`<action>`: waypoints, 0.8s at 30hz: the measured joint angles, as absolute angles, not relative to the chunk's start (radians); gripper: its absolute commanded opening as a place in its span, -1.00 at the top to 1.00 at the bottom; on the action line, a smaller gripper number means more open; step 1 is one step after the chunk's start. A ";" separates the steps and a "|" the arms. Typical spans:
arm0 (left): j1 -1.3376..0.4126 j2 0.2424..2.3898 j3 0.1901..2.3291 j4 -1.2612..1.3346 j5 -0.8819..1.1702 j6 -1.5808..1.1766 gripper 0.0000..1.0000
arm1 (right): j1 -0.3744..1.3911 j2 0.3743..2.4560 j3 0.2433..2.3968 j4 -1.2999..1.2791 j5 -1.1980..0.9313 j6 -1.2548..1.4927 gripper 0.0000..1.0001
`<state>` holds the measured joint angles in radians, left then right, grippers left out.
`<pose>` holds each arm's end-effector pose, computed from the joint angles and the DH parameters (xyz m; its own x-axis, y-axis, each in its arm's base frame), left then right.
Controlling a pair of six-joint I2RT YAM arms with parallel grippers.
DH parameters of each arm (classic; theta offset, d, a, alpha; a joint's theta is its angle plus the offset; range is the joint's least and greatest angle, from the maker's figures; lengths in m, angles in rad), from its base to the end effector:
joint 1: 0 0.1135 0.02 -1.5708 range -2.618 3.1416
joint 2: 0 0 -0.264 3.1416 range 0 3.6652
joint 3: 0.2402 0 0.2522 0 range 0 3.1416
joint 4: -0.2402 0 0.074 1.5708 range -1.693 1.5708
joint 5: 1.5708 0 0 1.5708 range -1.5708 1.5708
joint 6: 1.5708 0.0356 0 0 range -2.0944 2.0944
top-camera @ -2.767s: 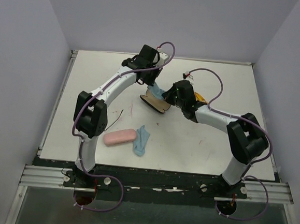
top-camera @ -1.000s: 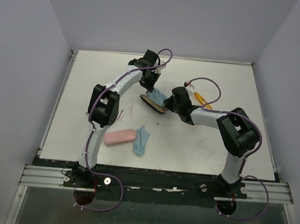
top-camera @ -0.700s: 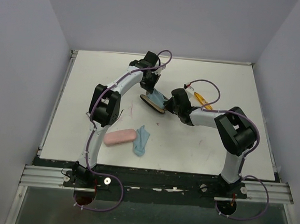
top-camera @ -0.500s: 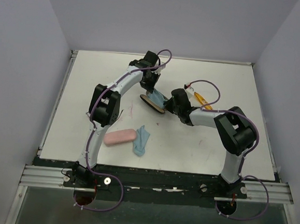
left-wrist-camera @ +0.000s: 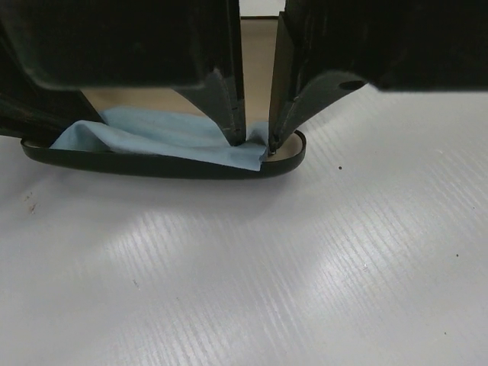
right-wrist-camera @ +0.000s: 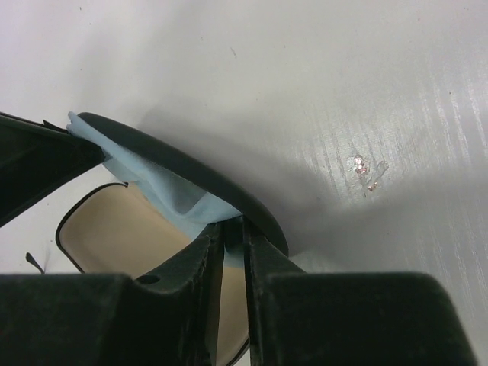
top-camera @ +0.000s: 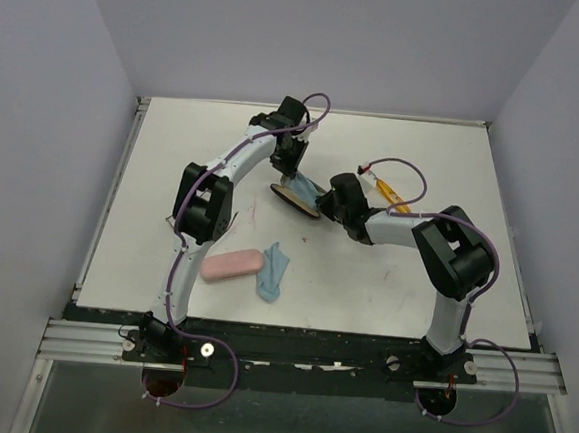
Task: Organize the sunglasses
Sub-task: Place the folded cleaning cloth in the sunglasses case, then smooth out the folded cleaning cloth near the sunglasses case.
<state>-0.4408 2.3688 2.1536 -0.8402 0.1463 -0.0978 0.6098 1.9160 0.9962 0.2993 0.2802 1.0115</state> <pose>0.4635 -0.2244 0.2091 -0.8307 0.2851 -0.4781 0.4079 0.8962 -0.1744 0.3283 0.2173 0.1405 -0.5631 0.6003 -0.5680 0.2099 0.7686 0.6043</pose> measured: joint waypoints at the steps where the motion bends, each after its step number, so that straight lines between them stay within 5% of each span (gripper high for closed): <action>1: -0.441 2.370 2.154 -0.846 0.144 -0.099 0.40 | 0.610 1.916 0.995 0.299 0.280 1.013 0.49; 16: -0.441 2.356 2.155 -0.887 0.139 -0.127 0.40 | 0.610 1.851 0.963 0.298 0.284 1.014 0.37; 24: -0.443 2.271 2.065 -0.883 0.139 -0.152 0.44 | 0.612 1.808 0.954 0.298 0.286 0.982 0.52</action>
<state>-0.4427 2.2711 2.0655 -0.8833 0.1390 -0.1516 0.6125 1.8080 0.9539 0.2981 0.2859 0.9817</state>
